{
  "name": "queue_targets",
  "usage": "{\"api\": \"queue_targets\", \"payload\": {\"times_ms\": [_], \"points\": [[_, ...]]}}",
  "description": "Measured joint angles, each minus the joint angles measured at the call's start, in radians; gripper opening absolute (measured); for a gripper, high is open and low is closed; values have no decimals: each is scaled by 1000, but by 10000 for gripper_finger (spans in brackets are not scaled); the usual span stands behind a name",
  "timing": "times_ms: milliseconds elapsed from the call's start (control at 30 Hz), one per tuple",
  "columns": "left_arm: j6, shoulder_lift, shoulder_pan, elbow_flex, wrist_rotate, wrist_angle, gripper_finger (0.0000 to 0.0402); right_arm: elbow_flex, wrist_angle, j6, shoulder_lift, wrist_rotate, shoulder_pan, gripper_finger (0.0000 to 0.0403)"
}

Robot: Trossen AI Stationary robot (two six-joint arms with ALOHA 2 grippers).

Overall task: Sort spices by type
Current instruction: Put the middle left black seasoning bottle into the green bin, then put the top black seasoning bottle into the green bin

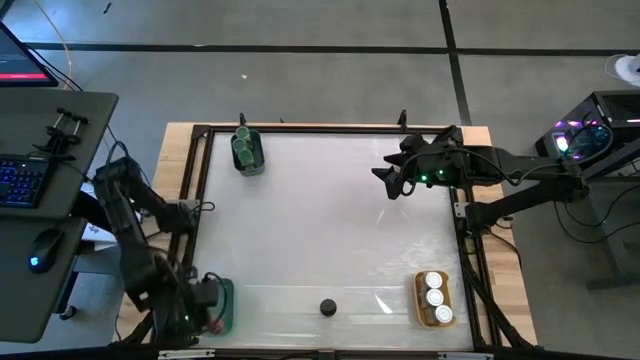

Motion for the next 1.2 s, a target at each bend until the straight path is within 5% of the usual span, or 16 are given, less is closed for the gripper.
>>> {"api": "queue_targets", "payload": {"times_ms": [667,933,1200], "points": [[215,177,-28,0,-22,-34,158,0,-38,-1,0,1,0,268],[217,185,-16,0,-7,-33,247,0,-44,-6,0,2,0,268],[241,185,-5,0,70,-33,258,0,-44,-9,0,5,0,268]]}}
